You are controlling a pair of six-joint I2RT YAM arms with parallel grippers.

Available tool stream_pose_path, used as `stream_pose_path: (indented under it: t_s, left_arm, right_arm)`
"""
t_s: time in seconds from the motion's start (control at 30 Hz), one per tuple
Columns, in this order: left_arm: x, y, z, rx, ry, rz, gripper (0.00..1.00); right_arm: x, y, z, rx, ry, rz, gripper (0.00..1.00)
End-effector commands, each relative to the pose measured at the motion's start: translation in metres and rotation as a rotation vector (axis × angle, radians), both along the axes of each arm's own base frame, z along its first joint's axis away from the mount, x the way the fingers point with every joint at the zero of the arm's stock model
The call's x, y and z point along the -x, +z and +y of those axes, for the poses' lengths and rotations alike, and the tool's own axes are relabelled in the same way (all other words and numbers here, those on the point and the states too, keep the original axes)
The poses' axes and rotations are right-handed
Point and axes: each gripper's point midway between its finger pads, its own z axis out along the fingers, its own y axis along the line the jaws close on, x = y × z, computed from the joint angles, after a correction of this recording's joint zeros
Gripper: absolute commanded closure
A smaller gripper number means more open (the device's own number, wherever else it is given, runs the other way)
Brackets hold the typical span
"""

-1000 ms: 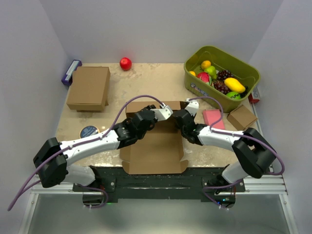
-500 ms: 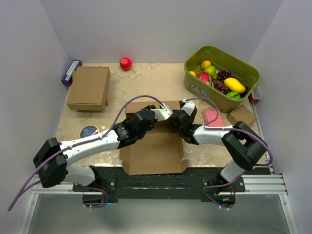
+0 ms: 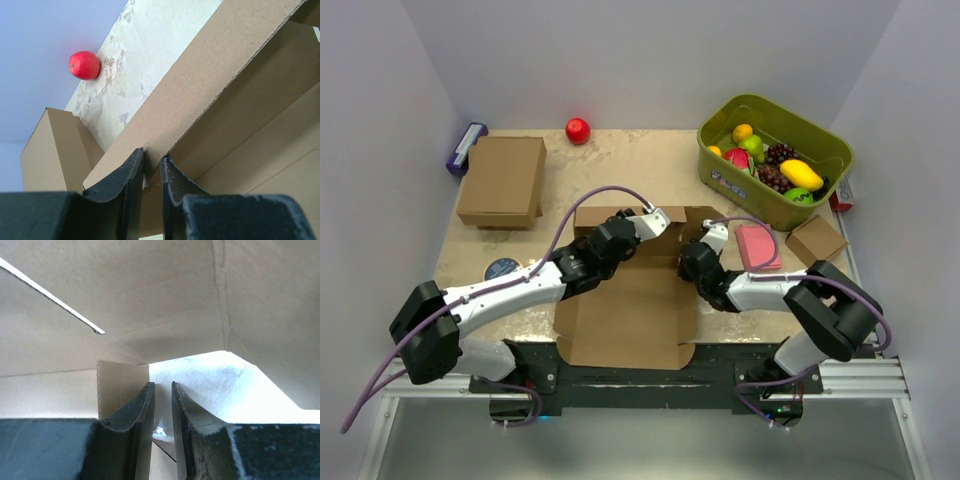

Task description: Fold the paper box

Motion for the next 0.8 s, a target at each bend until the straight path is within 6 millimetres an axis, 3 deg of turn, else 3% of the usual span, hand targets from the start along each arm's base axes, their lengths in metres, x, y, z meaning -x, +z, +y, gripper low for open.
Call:
stream_pose_path:
  t_s: [0.0,0.1,0.17,0.23,0.27,0.3,0.4,0.5,0.53,0.67,0.77]
  left_arm:
    - [0.008,-0.025,0.002,0.0,0.012,0.107,1.0]
    - [0.008,-0.027,0.002,-0.005,0.012,0.111,1.0]
    - [0.008,-0.027,0.003,-0.008,0.011,0.11,1.0]
    - [0.008,-0.027,0.003,-0.009,0.015,0.108,1.0]
    - [0.008,-0.026,0.003,-0.008,0.014,0.106,1.0]
    - [0.008,-0.026,0.004,-0.011,0.015,0.106,1.0]
    - [0.008,-0.026,0.004,-0.009,0.015,0.104,1.0]
    - [0.008,-0.025,0.003,-0.006,0.014,0.104,1.0]
    - [0.008,-0.025,0.004,-0.007,0.014,0.105,1.0]
    - [0.008,-0.026,0.002,-0.005,0.011,0.108,1.0]
    - [0.008,-0.027,0.002,-0.008,0.011,0.11,1.0]
  right_arm:
    - [0.002,0.011,0.007,-0.057,-0.006,-0.022,0.75]
    - [0.006,0.024,0.004,-0.076,-0.006,-0.033,0.72]
    - [0.009,0.047,-0.002,-0.089,-0.004,-0.066,0.65]
    - [0.012,0.067,-0.011,-0.08,-0.012,-0.101,0.51]
    - [0.018,0.086,-0.019,-0.098,-0.014,-0.126,0.46]
    - [0.022,0.094,-0.022,-0.096,-0.006,-0.137,0.29]
    - [0.033,0.113,-0.041,-0.067,-0.016,-0.158,0.2]
    - [0.043,0.11,-0.044,-0.063,0.004,-0.114,0.3]
    - [0.046,0.109,-0.042,-0.072,0.018,-0.102,0.42]
    - [0.064,0.098,-0.009,-0.17,0.173,-0.036,0.64]
    - [0.075,0.102,0.008,-0.183,0.231,-0.027,0.72]
